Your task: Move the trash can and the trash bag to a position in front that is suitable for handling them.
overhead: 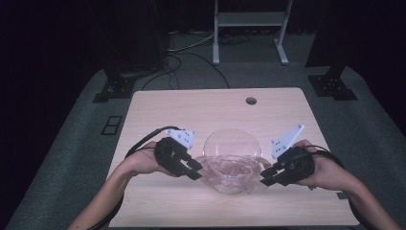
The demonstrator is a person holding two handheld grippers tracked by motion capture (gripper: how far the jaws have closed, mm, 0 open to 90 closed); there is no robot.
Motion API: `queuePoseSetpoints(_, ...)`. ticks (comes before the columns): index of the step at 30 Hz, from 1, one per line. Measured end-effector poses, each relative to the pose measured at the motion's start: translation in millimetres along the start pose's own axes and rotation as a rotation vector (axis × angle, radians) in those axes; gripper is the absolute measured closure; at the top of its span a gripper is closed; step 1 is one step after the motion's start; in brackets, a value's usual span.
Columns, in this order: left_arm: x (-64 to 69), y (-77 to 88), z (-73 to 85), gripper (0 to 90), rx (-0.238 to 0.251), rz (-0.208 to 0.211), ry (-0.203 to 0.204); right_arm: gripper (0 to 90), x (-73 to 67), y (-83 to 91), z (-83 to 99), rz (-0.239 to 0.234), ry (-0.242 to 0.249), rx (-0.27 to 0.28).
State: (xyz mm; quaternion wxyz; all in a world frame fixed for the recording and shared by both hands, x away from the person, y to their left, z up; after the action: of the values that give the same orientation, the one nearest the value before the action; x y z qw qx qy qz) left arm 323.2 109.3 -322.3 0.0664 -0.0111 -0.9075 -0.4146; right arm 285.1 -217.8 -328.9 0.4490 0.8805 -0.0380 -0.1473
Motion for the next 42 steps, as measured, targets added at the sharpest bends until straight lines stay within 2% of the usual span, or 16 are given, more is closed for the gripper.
queuePoseSetpoints(3,-0.3,6.6,-3.8,60.3,0.007,-0.031,-0.005,68.7,-4.5,12.4,-4.2,0.021,0.019,0.034)
queuePoseSetpoints(6,-6.6,8.7,-4.6,56.4,0.003,-0.072,0.007,64.8,-4.2,22.3,-10.0,0.056,0.026,0.06)
queuePoseSetpoints(9,-13.6,6.8,-2.0,53.5,0.003,-0.095,0.04,62.9,1.9,25.9,-15.9,0.078,0.024,0.078)
queuePoseSetpoints(12,-17.7,2.8,0.6,48.8,-0.009,-0.101,0.056,60.8,8.8,26.2,-21.6,0.093,0.026,0.087)
queuePoseSetpoints(15,-20.4,-2.7,1.3,44.4,-0.031,-0.101,0.067,60.5,16.4,23.8,-27.3,0.093,0.027,0.08)
queuePoseSetpoints(17,-22.0,-6.9,1.5,44.6,-0.042,-0.101,0.069,60.7,19.8,20.3,-30.9,0.083,0.031,0.069)
queuePoseSetpoints(19,-23.5,-10.7,1.8,50.4,-0.048,-0.097,0.07,63.8,23.0,15.8,-33.9,0.074,0.029,0.054)
queuePoseSetpoints(20,-24.0,-11.4,2.0,59.7,-0.038,-0.1,0.063,70.5,24.6,13.4,-34.9,0.068,0.024,0.04)
queuePoseSetpoints(23,-26.1,-13.5,2.4,78.9,-0.034,-0.121,0.06,88.9,27.8,8.7,-35.7,0.076,0.012,-0.01)
queuePoseSetpoints(25,-28.8,-13.3,2.1,86.3,-0.024,-0.15,0.063,90.0,30.0,8.5,-34.7,0.089,0.005,-0.02)
queuePoseSetpoints(27,-32.8,-11.4,0.8,88.3,-0.009,-0.173,0.073,90.0,31.9,10.3,-33.8,0.116,0.0,-0.027)
queuePoseSetpoints(31,-40.5,-8.5,-4.7,88.3,-0.027,-0.217,0.075,90.0,37.0,12.9,-33.0,0.153,-0.01,-0.032)
queuePoseSetpoints(38,-52.6,-7.8,-15.6,88.2,-0.028,-0.256,0.083,90.0,49.5,17.2,-30.5,0.229,-0.035,-0.006)
queuePoseSetpoints(42,-56.0,-7.3,-26.5,88.1,-0.062,-0.305,0.059,90.0,54.6,19.1,-27.2,0.271,-0.054,-0.002)
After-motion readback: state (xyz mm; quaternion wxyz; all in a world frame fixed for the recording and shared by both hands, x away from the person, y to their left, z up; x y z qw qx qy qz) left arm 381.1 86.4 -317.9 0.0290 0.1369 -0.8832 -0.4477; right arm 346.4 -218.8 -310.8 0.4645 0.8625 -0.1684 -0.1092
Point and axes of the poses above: each handheld gripper's, and its own axes: y roughly backward along the jaws, z roughly out of its underside, x roughly to its right, the point moved 1 cm from there along -y, roughly forward along the jaws, and after that the axes turned 5 degrees about -z, right-handed, at the moved point
